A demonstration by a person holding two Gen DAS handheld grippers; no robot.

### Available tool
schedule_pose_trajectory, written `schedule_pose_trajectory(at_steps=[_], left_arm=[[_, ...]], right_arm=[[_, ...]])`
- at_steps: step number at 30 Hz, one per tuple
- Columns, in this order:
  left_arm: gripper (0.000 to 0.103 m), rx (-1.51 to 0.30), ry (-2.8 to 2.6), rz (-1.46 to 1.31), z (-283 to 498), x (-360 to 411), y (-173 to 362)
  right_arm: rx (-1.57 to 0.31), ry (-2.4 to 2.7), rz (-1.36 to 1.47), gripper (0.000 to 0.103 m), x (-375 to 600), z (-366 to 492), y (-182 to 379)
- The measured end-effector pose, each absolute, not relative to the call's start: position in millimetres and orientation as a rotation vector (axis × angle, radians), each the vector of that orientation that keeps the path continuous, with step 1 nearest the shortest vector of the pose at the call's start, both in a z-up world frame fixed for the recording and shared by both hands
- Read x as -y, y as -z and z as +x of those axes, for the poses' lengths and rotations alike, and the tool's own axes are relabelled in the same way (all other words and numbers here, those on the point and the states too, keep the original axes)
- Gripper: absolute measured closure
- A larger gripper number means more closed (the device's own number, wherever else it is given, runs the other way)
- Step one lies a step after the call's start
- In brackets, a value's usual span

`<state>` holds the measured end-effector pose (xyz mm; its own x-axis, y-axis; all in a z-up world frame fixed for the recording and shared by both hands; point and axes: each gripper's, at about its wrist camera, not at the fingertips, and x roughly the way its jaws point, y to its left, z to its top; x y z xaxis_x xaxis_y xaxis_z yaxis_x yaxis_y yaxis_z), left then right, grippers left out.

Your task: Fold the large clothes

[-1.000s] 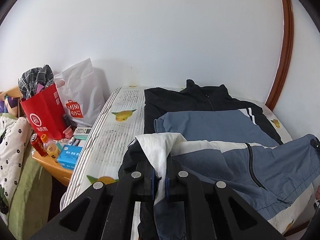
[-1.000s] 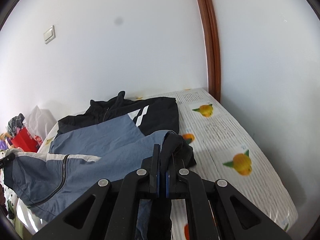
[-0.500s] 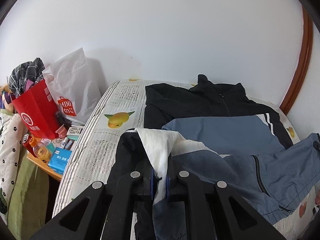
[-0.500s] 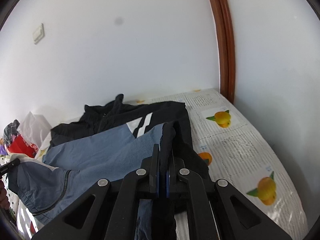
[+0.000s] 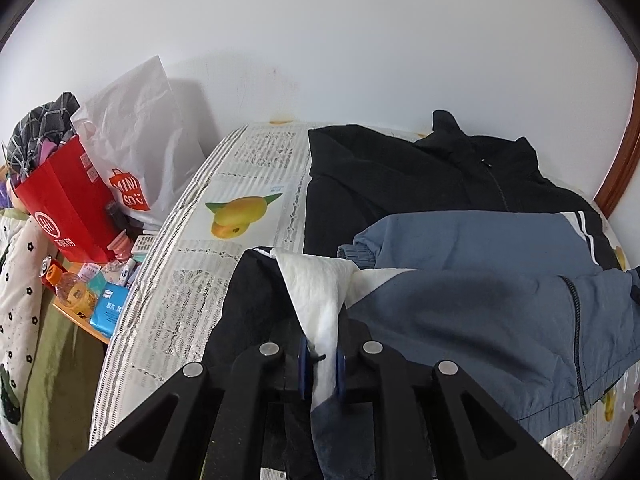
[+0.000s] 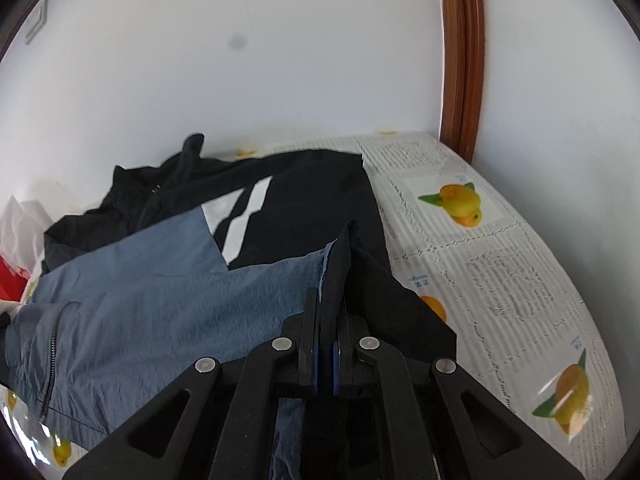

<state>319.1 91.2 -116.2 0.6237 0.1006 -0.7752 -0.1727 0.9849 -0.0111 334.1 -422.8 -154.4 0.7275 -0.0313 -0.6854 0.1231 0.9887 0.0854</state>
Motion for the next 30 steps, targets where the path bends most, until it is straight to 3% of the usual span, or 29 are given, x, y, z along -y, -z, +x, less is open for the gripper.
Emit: schedule_pose_trajectory(at_steps=[10,14,16,19,23,30], left_arm=[[0.089,-0.901,-0.149,-0.088,323,-91,123],[0.077,-0.87,-0.081,-0.137,312,-96,113],[0.076,-0.86,-0.064,-0.154,306,-98,107],[0.076,-0.844,-0.035,-0.19,293,-105,99],[0.061,-0.812,-0.036,-0.205,273,-119,89],[0.06,-0.845,-0.101,-0.227,248,-148,103]], right_arm=[[-0.803,0.101,0.062,0.093,415,343,164],[-0.827,0.041,0.061,0.071,413,334,155],[-0.806,0.012,0.06,0.061,413,320,145],[-0.776,-0.012,0.052,0.06,416,300,130],[-0.731,0.016,0.066,0.06,435,275,114],[-0.822,0.081,0.108,0.06,467,270,139]])
